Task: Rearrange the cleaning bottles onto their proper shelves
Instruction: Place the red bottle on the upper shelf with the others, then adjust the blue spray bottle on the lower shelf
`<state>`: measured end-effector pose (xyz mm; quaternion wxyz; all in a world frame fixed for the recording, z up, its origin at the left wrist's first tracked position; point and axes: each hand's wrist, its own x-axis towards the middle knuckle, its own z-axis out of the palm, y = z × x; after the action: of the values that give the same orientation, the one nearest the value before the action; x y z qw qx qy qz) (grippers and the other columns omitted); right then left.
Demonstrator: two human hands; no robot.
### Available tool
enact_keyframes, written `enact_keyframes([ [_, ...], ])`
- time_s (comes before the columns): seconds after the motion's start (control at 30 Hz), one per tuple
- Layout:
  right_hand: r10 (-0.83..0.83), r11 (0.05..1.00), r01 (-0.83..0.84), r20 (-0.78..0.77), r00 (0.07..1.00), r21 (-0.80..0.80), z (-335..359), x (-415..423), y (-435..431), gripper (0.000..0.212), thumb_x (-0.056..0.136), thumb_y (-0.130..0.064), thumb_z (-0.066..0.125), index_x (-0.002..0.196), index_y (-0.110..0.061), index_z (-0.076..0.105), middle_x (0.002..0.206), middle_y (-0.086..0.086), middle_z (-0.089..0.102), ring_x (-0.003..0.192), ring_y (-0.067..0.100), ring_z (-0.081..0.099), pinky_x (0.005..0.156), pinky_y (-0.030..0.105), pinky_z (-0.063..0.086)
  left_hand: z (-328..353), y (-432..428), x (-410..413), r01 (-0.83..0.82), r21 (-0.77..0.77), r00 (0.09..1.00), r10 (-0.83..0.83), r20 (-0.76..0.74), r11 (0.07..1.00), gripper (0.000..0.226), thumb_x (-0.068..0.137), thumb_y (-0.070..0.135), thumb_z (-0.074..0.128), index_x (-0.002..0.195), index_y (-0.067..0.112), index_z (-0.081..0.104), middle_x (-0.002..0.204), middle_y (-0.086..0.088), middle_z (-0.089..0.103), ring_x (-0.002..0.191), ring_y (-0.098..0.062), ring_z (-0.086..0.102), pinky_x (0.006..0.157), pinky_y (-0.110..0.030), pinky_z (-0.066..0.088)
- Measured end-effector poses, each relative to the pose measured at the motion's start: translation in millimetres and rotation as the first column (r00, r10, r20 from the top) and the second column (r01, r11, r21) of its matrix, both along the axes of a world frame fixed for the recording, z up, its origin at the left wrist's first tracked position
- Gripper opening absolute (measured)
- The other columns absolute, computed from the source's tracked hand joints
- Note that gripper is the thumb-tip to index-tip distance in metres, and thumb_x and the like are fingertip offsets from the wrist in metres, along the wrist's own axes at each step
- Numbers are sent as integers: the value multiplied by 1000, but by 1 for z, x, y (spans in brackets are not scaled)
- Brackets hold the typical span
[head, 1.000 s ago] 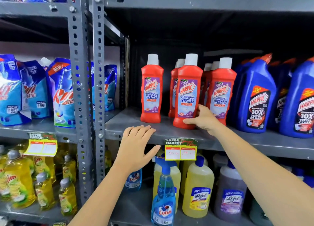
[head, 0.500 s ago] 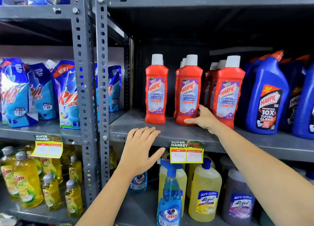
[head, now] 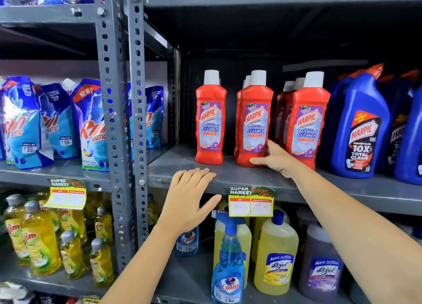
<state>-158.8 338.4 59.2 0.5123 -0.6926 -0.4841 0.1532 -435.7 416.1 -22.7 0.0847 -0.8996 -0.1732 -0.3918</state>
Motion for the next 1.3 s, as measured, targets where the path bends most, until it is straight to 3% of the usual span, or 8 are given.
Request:
enact_keyframes([
  [0.5, -208, 954, 174, 121, 971, 242, -1, -27, -28, 75, 75, -34, 84, 139, -13, 49, 127, -6, 58, 116, 13, 57, 105, 31, 44, -15, -1, 5, -60, 60, 998, 57, 40, 996, 56, 99, 44, 38, 146, 12, 39, 151, -9, 42, 141, -26, 33, 117, -47, 19],
  [0.63, -467, 518, 303, -32, 884, 800, -32, -59, -92, 17, 88, -23, 70, 104, -19, 67, 88, -15, 68, 81, 5, 66, 78, 21, 52, -46, 0, -7, -42, 64, 997, 38, 71, 997, 62, 100, 39, 41, 153, 15, 21, 163, -9, 16, 150, -25, 8, 121, -48, 3],
  [0.7, -478, 448, 286, -43, 877, 847, -73, -73, -111, 5, 92, -17, 63, 94, -20, 66, 81, -17, 66, 72, 6, 63, 70, 17, 47, -75, -1, -17, -42, 12, 997, 41, 72, 999, 61, 100, 37, 41, 153, 15, 21, 163, -9, 12, 150, -26, 7, 121, -47, 4],
  [0.87, -377, 803, 339, -22, 926, 490, -196, -94, -99, 37, 88, -3, 67, 82, -39, 64, 80, -4, 72, 68, 2, 62, 69, 15, 48, -175, -3, -44, -42, -260, 982, -9, -191, 965, 60, 103, 43, 34, 155, 24, 11, 164, 3, 0, 150, -14, 4, 121, -37, 10],
  [0.97, -286, 944, 270, 59, 956, 191, -240, -91, -87, 20, 85, -18, 75, 92, -33, 64, 80, -5, 68, 71, 7, 63, 68, 17, 52, -233, -1, -53, -121, -348, 905, -41, -424, 930, 62, 103, 50, 26, 155, 28, 0, 158, 11, -16, 150, -13, -4, 118, -33, -4],
  [1.03, -188, 979, 194, 99, 977, -59, -257, -86, -80, 30, 82, -38, 77, 105, -24, 65, 91, -6, 68, 82, 12, 65, 76, 31, 55, -262, 2, -58, -188, -362, 840, -42, -541, 913, 64, 102, 54, 21, 155, 28, -3, 156, 11, -23, 149, -16, -11, 118, -36, -9],
  [1.13, -44, 945, 98, 175, 984, -312, -269, -85, -73, 47, 77, -53, 77, 114, -30, 60, 98, -19, 66, 87, 1, 63, 68, 16, 47, -290, 5, -61, -282, -358, 763, -18, -647, 890, 68, 99, 60, 20, 155, 26, 2, 160, 6, -17, 149, -17, -13, 118, -40, -10],
  [1.3, -69, 940, 125, 180, 981, -319, -282, -93, -61, 47, 81, -38, 78, 120, -20, 59, 108, -6, 73, 94, 10, 69, 75, 27, 57, -298, 1, -65, -273, -298, 754, 11, -657, 915, 69, 97, 63, 25, 151, 20, 31, 159, -3, 27, 146, -26, 24, 113, -38, -1],
])
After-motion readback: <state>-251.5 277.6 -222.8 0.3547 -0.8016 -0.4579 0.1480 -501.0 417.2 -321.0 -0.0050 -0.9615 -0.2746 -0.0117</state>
